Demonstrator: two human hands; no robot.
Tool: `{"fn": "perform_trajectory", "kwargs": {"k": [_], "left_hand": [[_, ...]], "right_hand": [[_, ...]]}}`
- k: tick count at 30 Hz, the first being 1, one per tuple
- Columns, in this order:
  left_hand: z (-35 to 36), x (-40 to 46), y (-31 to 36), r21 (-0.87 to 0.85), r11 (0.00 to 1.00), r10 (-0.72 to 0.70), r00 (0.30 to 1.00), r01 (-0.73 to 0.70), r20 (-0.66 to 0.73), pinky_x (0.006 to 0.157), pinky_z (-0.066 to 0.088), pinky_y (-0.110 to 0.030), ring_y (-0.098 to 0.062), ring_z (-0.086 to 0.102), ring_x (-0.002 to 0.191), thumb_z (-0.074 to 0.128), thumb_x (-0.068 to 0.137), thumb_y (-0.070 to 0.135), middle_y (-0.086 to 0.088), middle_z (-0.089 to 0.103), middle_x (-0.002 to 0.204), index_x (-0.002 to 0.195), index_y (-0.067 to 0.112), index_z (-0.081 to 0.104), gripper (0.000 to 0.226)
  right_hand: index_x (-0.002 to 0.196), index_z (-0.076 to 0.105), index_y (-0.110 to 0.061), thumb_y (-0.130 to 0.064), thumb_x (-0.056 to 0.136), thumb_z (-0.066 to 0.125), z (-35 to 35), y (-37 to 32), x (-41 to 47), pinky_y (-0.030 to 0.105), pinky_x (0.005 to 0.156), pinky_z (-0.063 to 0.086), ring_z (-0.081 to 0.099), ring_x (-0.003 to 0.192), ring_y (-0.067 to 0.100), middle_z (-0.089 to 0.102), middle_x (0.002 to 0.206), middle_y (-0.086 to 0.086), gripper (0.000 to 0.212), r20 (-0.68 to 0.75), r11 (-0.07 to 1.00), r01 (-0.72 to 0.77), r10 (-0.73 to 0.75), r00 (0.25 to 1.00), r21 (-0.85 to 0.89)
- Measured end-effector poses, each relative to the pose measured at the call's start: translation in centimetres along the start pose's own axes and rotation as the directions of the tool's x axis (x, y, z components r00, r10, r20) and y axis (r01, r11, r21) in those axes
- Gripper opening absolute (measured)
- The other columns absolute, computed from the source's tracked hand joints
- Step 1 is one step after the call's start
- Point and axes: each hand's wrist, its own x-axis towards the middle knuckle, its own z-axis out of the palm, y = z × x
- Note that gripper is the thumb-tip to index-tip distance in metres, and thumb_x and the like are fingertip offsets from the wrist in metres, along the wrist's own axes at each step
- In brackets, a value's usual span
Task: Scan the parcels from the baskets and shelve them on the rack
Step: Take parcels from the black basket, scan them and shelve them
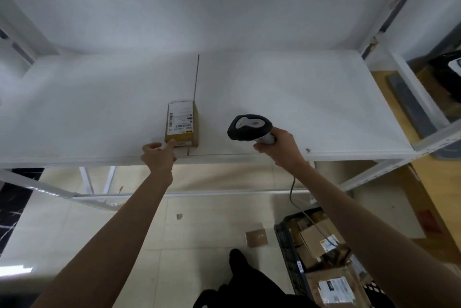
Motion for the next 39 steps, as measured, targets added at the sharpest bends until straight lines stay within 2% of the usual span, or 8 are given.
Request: {"fn": "perform_trajectory", "kwargs": {"k": [4,8,13,18,26,31,37,39], "left_hand": [[-0.3,-3.0,-0.7,0.047,0.991,0.122,0.985,-0.129,0.123,0.068,0.050,-0.035,-0.026,0.054,0.078,0.073,0.088,0.018,-0.014,0.059,0.101,0.102,0.014,0.048,0.029],[0.5,-7.6,-1.8,0.067,0.967,0.212,0.924,-0.245,0.319,0.051,0.045,-0.023,-0.015,0.051,0.062,0.071,0.090,0.020,-0.006,0.059,0.087,0.098,0.014,0.055,0.018],[2.1,-13.5,-4.6,0.140,0.926,0.213,0.790,-0.352,0.575,0.055,0.045,-0.027,-0.015,0.054,0.060,0.071,0.091,0.025,-0.001,0.061,0.084,0.096,0.016,0.058,0.017],[4.7,-18.4,-6.9,0.209,0.886,0.123,0.645,-0.414,0.754,0.063,0.047,-0.032,-0.018,0.056,0.068,0.069,0.092,0.025,-0.004,0.063,0.092,0.103,0.012,0.060,0.019],[12.3,-26.7,-9.5,0.249,0.813,0.029,0.463,-0.527,0.886,0.064,0.047,-0.030,-0.017,0.060,0.072,0.066,0.093,0.021,-0.002,0.065,0.094,0.102,0.013,0.062,0.013],[18.5,-32.8,-12.5,0.287,0.773,-0.052,0.394,-0.565,0.918,0.066,0.047,-0.033,-0.018,0.060,0.072,0.066,0.095,0.019,-0.002,0.065,0.089,0.095,0.019,0.061,0.005],[24.2,-37.8,-17.4,0.347,0.713,-0.172,0.328,-0.609,0.929,0.063,0.048,-0.027,-0.014,0.061,0.071,0.065,0.096,0.018,-0.001,0.065,0.089,0.094,0.021,0.061,0.005],[25.4,-38.2,-19.2,0.385,0.694,-0.231,0.319,-0.608,0.919,0.061,0.047,-0.026,-0.012,0.061,0.069,0.064,0.097,0.017,-0.004,0.066,0.091,0.096,0.019,0.061,0.003]], "right_hand": [[0.098,0.070,-0.008,-0.008,0.082,0.078,-1.0,0.9,-4.0,0.018,0.058,0.044,0.064,0.071,0.018,0.074,0.081,0.009,0.018,-0.049,0.999,-0.033,0.033,0.998,0.015],[0.098,0.070,-0.007,-0.005,0.081,0.078,-1.9,2.4,-8.8,0.015,0.058,0.045,0.065,0.068,0.015,0.073,0.080,0.009,0.019,-0.084,0.997,-0.074,0.077,0.994,0.035],[0.109,0.070,-0.003,-0.004,0.082,0.077,-3.2,5.5,-14.9,0.045,0.074,0.055,0.069,0.085,0.031,0.073,0.095,0.016,0.028,-0.136,0.988,-0.141,0.149,0.979,0.066],[0.109,0.070,-0.006,-0.006,0.081,0.077,-6.2,9.5,-20.8,0.049,0.077,0.058,0.070,0.088,0.030,0.075,0.095,0.013,0.029,-0.232,0.978,-0.197,0.207,0.950,0.068],[0.096,0.067,-0.019,-0.009,0.083,0.078,-13.0,16.6,-27.9,0.031,0.060,0.056,0.068,0.064,0.006,0.072,0.077,-0.002,0.020,-0.375,0.931,-0.331,0.364,0.852,0.154],[0.111,0.068,-0.009,-0.008,0.084,0.077,-17.2,22.4,-31.6,0.042,0.070,0.059,0.072,0.081,0.023,0.074,0.096,0.010,0.028,-0.392,0.877,-0.412,0.479,0.785,0.246],[0.099,0.066,-0.018,-0.015,0.088,0.078,-19.5,29.1,-34.2,0.024,0.050,0.054,0.069,0.057,0.012,0.073,0.067,-0.006,0.017,-0.360,0.795,-0.446,0.591,0.722,0.411],[0.097,0.065,-0.018,-0.014,0.089,0.076,-19.4,30.9,-34.6,0.026,0.050,0.054,0.068,0.055,0.015,0.072,0.065,-0.003,0.014,-0.344,0.748,-0.463,0.642,0.685,0.476]]}}
